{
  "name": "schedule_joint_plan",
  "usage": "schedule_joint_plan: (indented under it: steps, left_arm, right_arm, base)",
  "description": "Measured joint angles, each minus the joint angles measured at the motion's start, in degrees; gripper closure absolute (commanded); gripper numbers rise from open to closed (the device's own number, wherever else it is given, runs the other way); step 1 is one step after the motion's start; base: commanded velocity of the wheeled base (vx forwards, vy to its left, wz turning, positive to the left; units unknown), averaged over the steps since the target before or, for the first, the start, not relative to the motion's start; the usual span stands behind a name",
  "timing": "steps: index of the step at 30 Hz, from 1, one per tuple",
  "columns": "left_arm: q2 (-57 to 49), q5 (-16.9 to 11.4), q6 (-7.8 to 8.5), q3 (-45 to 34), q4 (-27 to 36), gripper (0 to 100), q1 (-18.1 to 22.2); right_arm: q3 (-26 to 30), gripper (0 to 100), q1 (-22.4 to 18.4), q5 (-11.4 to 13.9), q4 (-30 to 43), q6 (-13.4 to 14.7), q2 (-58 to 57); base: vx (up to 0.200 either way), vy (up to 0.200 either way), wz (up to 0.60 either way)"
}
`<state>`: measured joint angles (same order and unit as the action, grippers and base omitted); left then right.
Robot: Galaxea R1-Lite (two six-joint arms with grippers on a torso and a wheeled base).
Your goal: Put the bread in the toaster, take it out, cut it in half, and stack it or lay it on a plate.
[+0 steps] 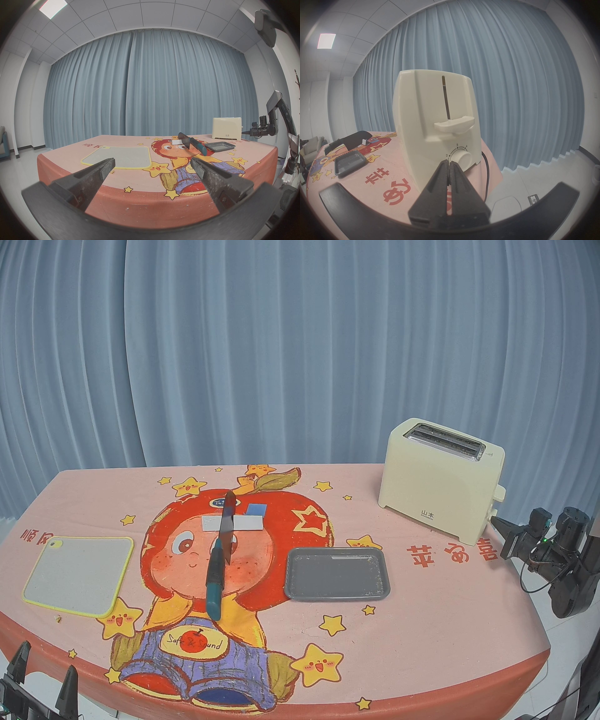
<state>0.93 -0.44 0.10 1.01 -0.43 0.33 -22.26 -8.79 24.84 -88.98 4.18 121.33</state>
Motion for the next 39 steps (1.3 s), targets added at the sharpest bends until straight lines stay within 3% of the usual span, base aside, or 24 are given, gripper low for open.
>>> schedule_joint_plan:
  steps: [39]
  left_arm:
    - [0.0,0.0,0.0,0.0,0.0,0,0.0]
  right_arm:
    - [1.0,100,0.0,-0.1,0.0,-0.5,2.2]
  base:
    - [0.0,0.0,0.0]
